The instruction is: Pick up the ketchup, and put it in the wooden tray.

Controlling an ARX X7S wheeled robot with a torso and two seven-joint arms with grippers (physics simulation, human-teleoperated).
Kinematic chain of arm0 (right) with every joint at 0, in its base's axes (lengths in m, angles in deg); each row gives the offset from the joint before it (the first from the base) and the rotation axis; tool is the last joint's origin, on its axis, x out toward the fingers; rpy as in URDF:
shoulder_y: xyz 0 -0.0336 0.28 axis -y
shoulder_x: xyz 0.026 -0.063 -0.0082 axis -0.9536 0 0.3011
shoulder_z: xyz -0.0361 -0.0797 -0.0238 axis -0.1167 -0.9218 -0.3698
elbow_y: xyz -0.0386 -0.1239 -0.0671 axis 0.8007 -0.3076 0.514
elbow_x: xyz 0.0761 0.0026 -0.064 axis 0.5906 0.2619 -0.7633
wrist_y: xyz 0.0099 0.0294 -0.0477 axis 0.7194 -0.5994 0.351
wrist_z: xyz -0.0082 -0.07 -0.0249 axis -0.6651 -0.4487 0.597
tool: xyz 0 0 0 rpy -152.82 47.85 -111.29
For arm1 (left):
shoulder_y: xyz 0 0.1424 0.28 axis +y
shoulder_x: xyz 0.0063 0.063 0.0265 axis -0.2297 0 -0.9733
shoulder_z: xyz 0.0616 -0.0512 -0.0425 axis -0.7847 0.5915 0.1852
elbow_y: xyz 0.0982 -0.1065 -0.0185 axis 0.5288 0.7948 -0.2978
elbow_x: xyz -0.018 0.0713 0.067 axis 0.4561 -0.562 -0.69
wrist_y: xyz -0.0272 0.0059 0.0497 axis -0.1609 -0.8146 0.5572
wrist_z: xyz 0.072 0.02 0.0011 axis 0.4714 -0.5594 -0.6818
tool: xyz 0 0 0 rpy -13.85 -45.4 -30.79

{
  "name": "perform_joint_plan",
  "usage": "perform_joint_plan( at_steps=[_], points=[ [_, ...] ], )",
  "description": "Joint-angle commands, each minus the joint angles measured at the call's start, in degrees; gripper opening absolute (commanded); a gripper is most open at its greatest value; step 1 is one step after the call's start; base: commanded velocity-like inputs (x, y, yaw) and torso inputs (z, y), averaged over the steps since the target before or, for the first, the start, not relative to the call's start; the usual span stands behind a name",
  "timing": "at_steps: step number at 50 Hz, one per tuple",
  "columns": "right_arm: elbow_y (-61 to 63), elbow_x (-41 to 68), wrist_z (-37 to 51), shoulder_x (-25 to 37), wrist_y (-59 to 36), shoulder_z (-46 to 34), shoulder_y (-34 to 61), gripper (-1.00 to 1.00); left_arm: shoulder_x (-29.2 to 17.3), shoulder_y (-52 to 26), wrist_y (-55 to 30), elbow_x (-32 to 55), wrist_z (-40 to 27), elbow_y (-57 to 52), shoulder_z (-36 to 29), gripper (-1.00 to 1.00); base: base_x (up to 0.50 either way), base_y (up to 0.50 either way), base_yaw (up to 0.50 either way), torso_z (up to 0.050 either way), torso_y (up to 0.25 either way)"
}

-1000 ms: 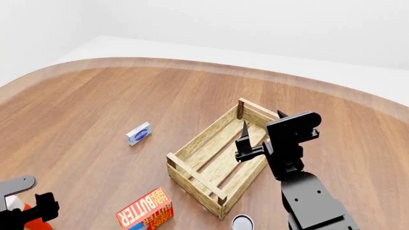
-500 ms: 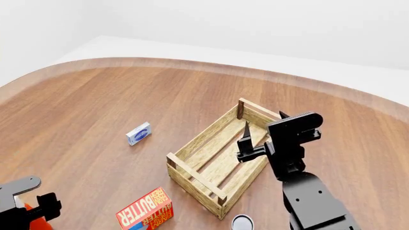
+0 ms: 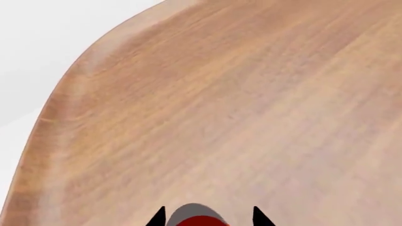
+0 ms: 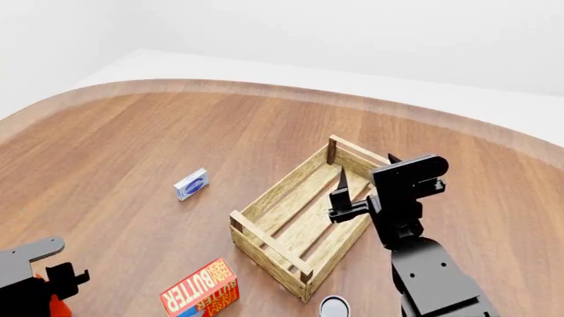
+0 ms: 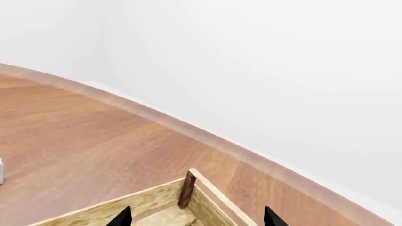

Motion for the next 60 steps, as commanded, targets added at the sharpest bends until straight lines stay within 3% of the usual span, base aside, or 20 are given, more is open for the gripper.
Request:
perform_joint_plan(
  at_steps=[1, 9, 24, 36, 55, 57, 60],
  points=[
    [-0.48, 0.18, 0.20, -0.05, 0.27, -0.12, 0.18, 1.00, 0.36, -0.09, 1.19, 1.30, 0.13, 0.71, 0.08, -1.00, 0.00, 0.00, 0.00, 0.000, 0.000],
    [0.60, 0.48, 0.60, 0.15, -0.46, 0.27, 0.49, 1.00, -0.20, -0.86, -0.79, 2.56, 1.72, -8.69, -1.28, -1.00, 0.00, 0.00, 0.00, 0.000, 0.000],
    [4.30, 1.70, 0.87, 1.20, -4.23, 1.80, 2.99, 1.00, 1.94, -19.76, -3.06, 0.09, 6.43, -8.28, -13.01, -1.00, 0.00, 0.00, 0.00, 0.000, 0.000],
    [9.96, 3.68, 1.65, 2.93, -9.74, 4.59, 3.25, 1.00, 9.90, -37.05, 1.75, -3.42, 12.81, 5.19, -23.89, -1.00, 0.00, 0.00, 0.00, 0.000, 0.000],
    [17.54, 5.91, 4.48, 5.67, -15.89, 10.55, 0.44, 1.00, 24.97, -52.73, 15.73, -3.49, 19.96, 33.66, -30.10, -1.00, 0.00, 0.00, 0.00, 0.000, 0.001],
    [17.97, 6.01, 4.76, 6.02, -16.10, 11.30, 0.03, 1.00, 25.74, -54.63, 18.45, 0.07, 19.35, 38.03, -34.03, -1.00, 0.00, 0.00, 0.00, 0.000, 0.000],
    [18.24, 6.25, 5.02, 6.39, -16.12, 12.35, -0.57, 1.00, 25.76, -56.86, 21.93, 11.06, 17.27, 42.21, -45.56, -1.00, 0.00, 0.00, 0.00, 0.000, 0.000]
  ],
)
